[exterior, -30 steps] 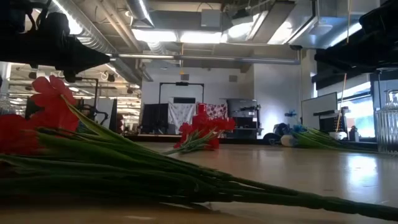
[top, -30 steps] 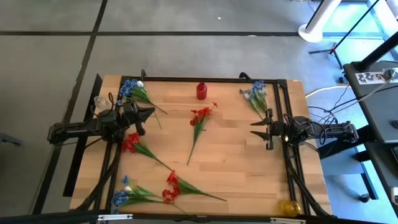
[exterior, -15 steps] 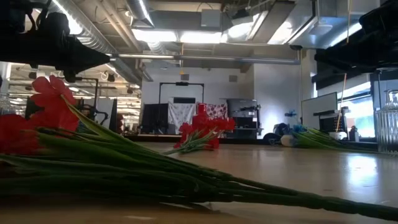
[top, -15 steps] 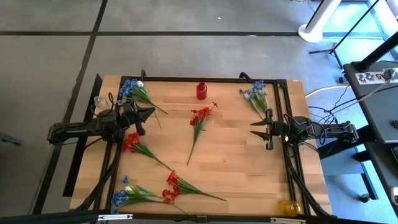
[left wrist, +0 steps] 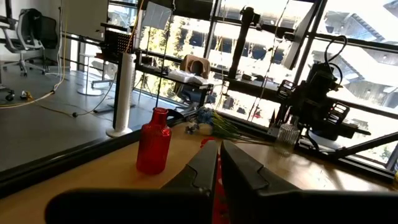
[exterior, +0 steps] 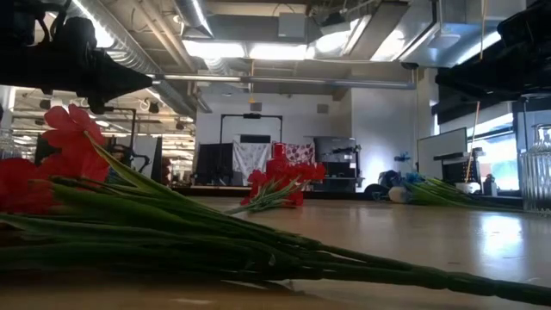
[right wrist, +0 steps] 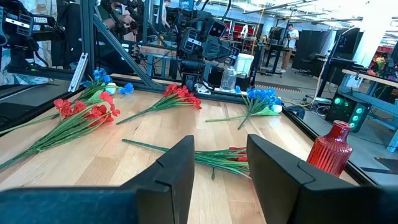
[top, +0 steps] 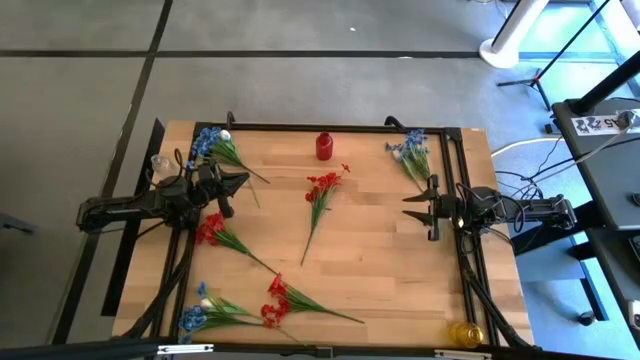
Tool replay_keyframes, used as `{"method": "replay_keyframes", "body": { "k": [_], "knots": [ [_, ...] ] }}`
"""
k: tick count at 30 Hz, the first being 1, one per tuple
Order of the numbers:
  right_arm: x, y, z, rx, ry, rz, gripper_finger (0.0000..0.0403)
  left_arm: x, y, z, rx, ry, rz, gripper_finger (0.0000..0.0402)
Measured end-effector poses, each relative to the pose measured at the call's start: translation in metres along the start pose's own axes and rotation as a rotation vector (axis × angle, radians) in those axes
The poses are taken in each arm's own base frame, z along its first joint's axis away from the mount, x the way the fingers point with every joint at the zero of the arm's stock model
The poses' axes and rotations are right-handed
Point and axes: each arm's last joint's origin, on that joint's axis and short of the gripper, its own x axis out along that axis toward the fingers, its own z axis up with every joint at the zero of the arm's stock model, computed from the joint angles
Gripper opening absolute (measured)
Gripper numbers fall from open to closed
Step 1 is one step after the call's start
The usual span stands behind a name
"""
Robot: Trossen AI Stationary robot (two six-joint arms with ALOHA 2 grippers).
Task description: Sort flowers into vase by color
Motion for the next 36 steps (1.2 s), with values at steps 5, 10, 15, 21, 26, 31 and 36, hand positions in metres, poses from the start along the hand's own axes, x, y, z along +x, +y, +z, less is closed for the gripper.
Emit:
{"method": "replay_keyframes", "body": {
  "k": [5,10,15,21,26,31,36],
  "knots": [
    [0.000,0.000,0.000,0.000,0.000,0.000,0.0147,0.000,0.000,0.000,0.000,0.000,0.000,0.0018],
    [0.000,0.000,0.001,-0.054,-0.024,-0.012,0.0147,0.000,0.000,0.000,0.000,0.000,0.000,0.0018],
    [0.002,0.000,0.005,-0.118,-0.120,-0.023,0.0147,0.000,0.000,0.000,0.000,0.000,0.000,0.0018],
    [0.001,-0.002,0.015,0.053,-0.230,-0.023,0.0147,0.000,0.000,0.000,0.000,0.000,0.000,0.0018],
    [0.002,-0.006,0.030,0.303,-0.149,-0.058,0.0147,0.000,0.000,0.000,0.000,0.000,0.000,0.0018],
    [0.018,-0.014,0.064,0.372,-0.020,-0.171,0.0147,0.000,0.000,0.000,0.000,0.000,0.000,0.0018],
    [0.062,-0.018,0.101,0.553,0.067,-0.248,0.0147,0.000,0.000,0.000,0.000,0.000,0.000,0.0018]
  ]
}}
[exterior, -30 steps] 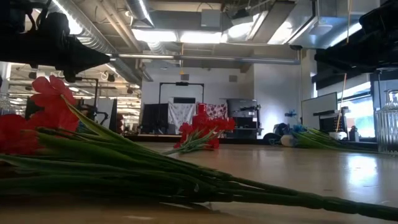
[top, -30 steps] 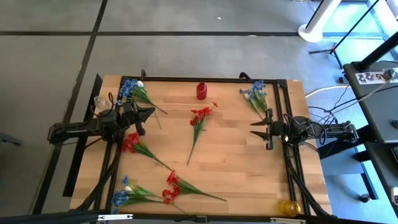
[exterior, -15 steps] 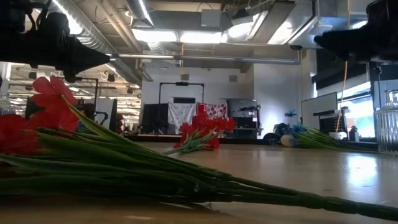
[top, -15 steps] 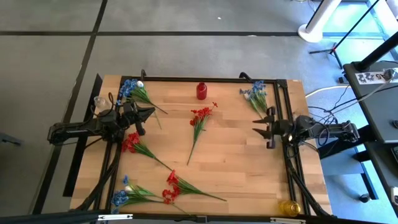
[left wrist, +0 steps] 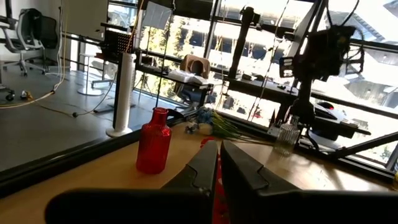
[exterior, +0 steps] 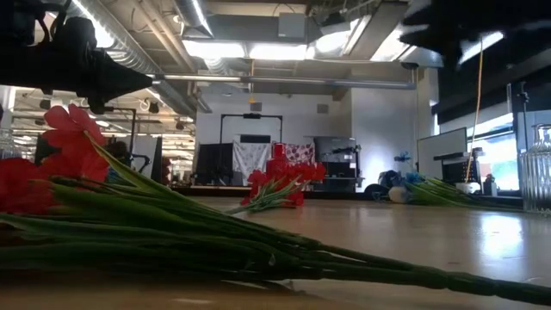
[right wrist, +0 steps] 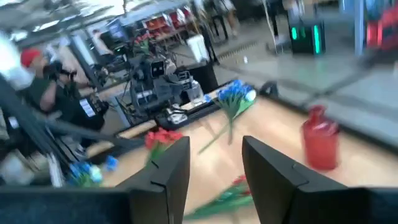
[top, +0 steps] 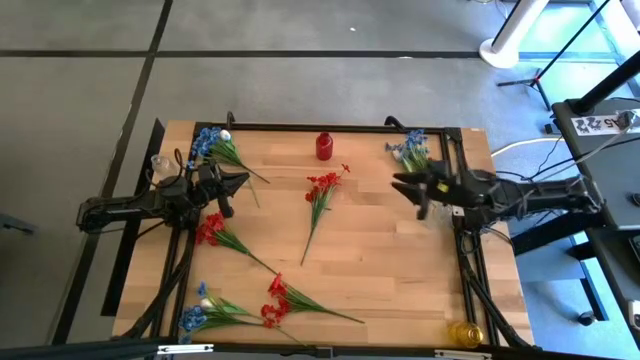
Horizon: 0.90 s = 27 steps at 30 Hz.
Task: Sort flowers into vase by color
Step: Put the top red flowers into the red vase
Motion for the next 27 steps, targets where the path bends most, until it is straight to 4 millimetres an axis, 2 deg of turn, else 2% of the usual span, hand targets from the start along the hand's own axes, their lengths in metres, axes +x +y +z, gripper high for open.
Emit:
{"method": "replay_keyframes", "body": {
  "k": [3,6,9,13,19,23,27],
  "knots": [
    [0.033,0.015,0.007,0.102,0.103,-0.055,0.0147,0.000,0.000,0.000,0.000,0.000,0.000,0.0018],
    [0.069,0.025,0.002,0.199,0.202,-0.127,0.0147,0.000,0.000,0.000,0.000,0.000,0.000,0.0018],
    [0.103,0.034,-0.003,0.363,0.225,-0.208,0.0147,0.000,0.000,0.000,0.000,0.000,0.000,0.0018],
    [0.147,0.035,-0.029,0.541,0.320,-0.297,0.0163,0.000,0.000,0.000,0.000,0.000,0.000,0.0018],
    [0.202,0.026,-0.073,0.725,0.433,-0.424,0.0240,0.000,0.000,0.000,0.000,0.000,0.000,0.0018],
    [0.231,0.016,-0.093,0.737,0.444,-0.494,0.0279,0.000,0.000,0.000,0.000,0.000,0.000,0.0018],
    [0.252,0.004,-0.112,0.733,0.508,-0.559,0.0283,0.000,0.000,0.000,0.000,0.000,0.000,0.0018]
  ]
}}
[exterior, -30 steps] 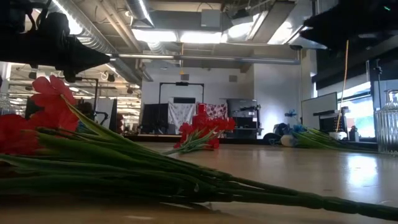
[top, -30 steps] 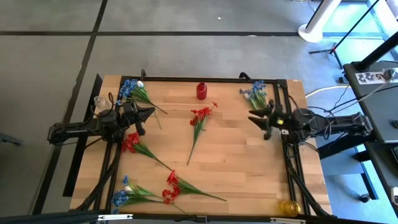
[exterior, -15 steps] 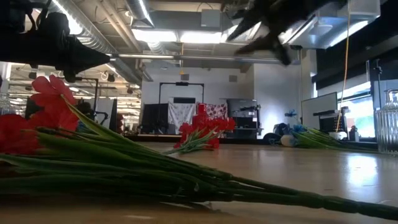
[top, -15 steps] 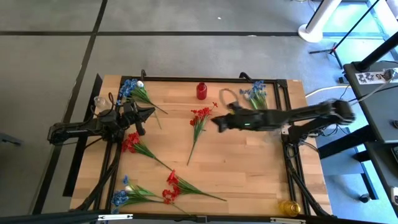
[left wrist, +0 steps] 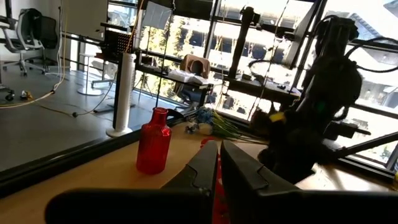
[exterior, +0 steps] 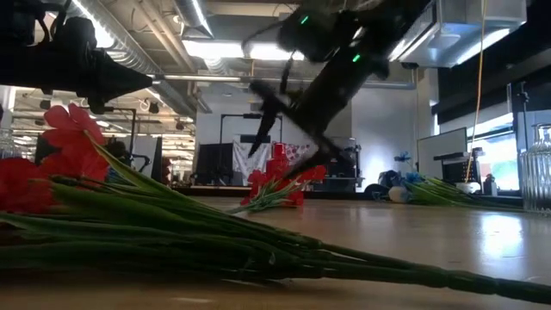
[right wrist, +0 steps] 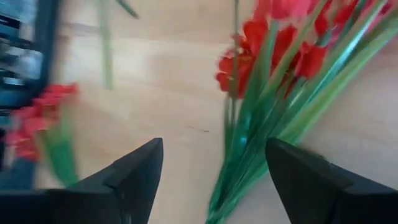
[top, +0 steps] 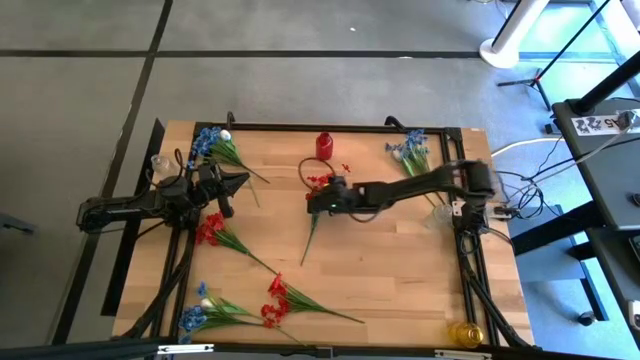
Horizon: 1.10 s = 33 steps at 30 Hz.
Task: Sort flowers into vase by color
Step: Put the top red flowers into the red vase
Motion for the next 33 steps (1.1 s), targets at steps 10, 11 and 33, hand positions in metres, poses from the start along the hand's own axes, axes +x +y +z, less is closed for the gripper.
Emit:
{"method": "replay_keyframes", "body": {
  "k": [10,11,33],
  "knots": [
    [0.030,-0.004,0.000,-0.007,-0.067,-0.152,0.0239,0.000,0.000,0.000,0.000,0.000,0.000,0.0018],
    [0.029,-0.005,0.000,-0.004,-0.077,-0.165,0.0232,0.000,0.000,0.000,0.000,0.000,0.000,0.0018],
    [-0.040,0.074,0.064,-0.327,-0.236,0.255,0.0009,0.000,0.000,0.000,0.000,0.000,0.000,0.0018]
  ]
}}
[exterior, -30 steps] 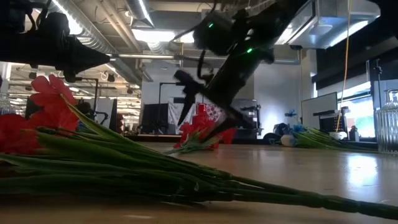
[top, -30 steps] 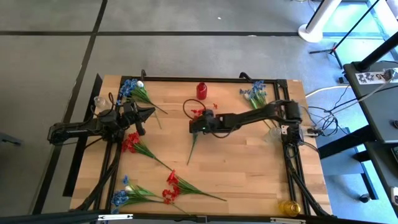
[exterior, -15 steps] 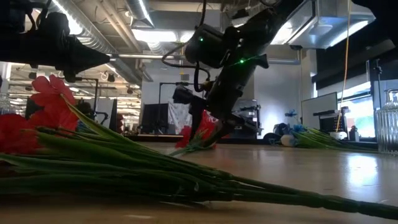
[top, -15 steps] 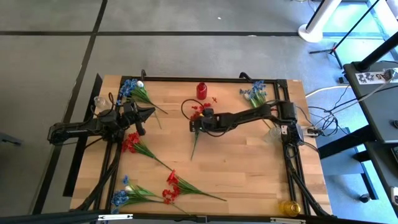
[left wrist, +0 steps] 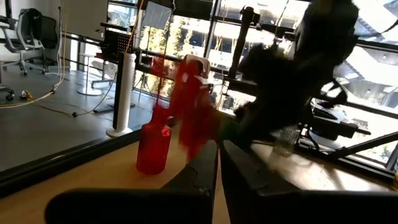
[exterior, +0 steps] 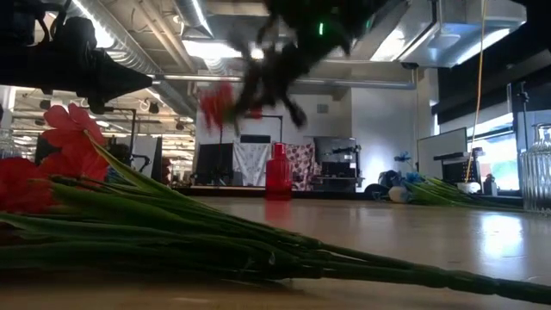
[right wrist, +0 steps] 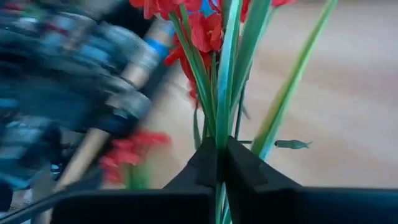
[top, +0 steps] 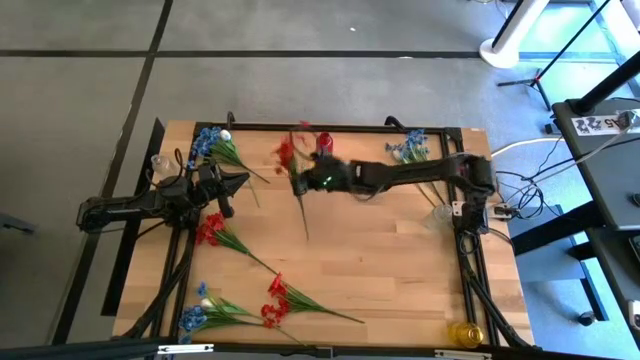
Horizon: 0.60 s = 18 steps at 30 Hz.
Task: Sort flowers into vase by color
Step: Put the top red flowers into the red vase
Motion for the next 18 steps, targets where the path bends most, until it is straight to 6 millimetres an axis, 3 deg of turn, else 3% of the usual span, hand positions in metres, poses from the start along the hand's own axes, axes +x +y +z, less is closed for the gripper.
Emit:
{"method": "replay_keyframes", "body": {
  "k": [2,5,10,14,18],
  "knots": [
    [-0.017,0.013,0.026,-0.103,-0.127,0.059,0.0008,0.000,0.000,0.000,0.000,0.000,0.000,0.0018],
    [-0.043,0.015,0.071,-0.240,-0.362,0.044,0.0015,0.000,0.000,0.000,0.000,0.000,0.000,0.0018],
    [-0.058,-0.012,0.131,-0.449,-0.576,0.009,0.0007,0.000,0.000,0.000,0.000,0.000,0.000,0.0018],
    [-0.062,-0.033,0.162,-0.568,-0.684,0.030,0.0008,0.000,0.000,0.000,0.000,0.000,0.000,0.0018],
    [-0.060,-0.053,0.178,-0.710,-0.678,0.018,0.0005,0.000,0.000,0.000,0.000,0.000,0.000,0.0018]
  ]
}}
